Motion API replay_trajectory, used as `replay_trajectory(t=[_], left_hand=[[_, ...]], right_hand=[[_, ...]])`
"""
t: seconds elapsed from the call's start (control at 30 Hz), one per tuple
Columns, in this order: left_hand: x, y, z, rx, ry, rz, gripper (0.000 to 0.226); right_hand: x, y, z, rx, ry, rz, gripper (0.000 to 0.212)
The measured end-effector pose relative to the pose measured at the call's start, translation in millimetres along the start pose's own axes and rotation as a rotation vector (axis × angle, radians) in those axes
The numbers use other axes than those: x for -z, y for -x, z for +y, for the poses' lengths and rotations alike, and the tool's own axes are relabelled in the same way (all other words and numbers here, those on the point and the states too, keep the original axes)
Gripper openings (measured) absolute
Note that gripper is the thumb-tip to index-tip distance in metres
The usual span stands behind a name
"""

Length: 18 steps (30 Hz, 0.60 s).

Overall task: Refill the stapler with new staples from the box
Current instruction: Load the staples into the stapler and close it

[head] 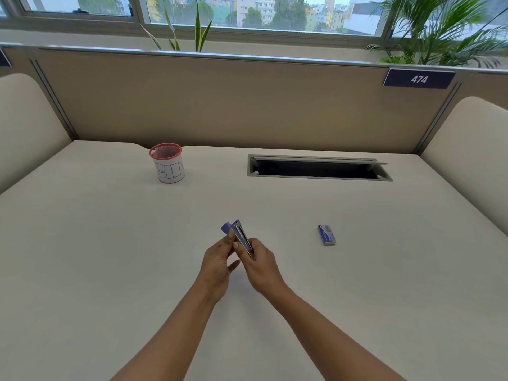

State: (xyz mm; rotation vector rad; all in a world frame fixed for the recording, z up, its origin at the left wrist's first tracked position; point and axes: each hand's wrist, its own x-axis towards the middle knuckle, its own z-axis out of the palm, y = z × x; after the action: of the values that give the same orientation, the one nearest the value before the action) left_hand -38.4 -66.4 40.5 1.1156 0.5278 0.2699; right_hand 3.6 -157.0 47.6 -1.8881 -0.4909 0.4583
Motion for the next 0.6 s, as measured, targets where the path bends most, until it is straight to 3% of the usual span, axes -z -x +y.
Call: replay_trajectory(t=[0.6], left_hand=[[-18, 6, 0, 0.16, 0.331, -0.107, 0.04]], right_hand=[[-2, 2, 1, 0.073, 0.12, 0.048, 0.036]])
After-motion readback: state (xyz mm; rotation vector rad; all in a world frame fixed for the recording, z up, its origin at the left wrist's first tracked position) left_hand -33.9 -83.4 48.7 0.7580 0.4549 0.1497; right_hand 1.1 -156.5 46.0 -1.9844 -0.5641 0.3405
